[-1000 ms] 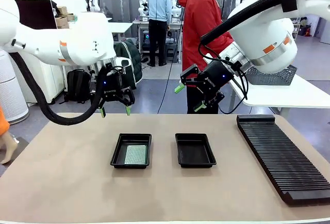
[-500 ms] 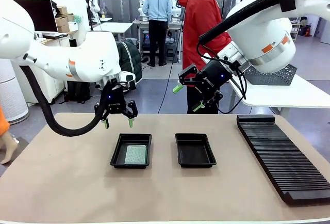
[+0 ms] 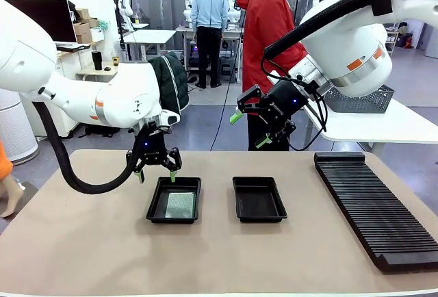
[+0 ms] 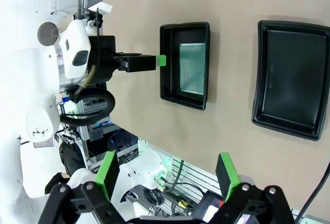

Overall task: Inspect and transfer BCBs to ESD trays.
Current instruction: Pick up the ESD tray and place it on the left side of the table.

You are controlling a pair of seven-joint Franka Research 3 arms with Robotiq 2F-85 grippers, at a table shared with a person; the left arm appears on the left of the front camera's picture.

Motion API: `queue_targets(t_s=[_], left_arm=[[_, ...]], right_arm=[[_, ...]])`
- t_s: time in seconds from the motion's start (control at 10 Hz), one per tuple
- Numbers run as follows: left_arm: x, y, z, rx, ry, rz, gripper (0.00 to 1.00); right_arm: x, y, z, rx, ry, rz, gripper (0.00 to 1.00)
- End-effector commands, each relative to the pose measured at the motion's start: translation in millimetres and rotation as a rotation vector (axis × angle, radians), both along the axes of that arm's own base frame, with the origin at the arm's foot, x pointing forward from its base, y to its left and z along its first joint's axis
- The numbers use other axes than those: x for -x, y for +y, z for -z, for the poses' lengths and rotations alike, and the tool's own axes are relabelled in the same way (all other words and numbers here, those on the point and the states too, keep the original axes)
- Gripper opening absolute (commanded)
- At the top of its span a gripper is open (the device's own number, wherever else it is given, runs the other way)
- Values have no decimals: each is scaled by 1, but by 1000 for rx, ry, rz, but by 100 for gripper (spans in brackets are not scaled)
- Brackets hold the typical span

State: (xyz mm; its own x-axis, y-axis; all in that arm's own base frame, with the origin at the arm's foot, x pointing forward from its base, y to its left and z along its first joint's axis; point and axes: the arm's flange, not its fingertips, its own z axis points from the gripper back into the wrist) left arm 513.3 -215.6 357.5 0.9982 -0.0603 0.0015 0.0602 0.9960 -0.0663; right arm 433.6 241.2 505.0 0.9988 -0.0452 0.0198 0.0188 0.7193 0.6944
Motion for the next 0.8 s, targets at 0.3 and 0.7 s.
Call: queue_targets(t_s=[0.3, 0.7], left_arm=[[-1, -2, 25, -69, -49, 8, 100], [-3, -1, 38, -115, -37, 12, 100]], right_arm=[[-3, 1, -1, 3, 3, 3, 100], [-3, 1, -1, 3, 3, 3, 100]])
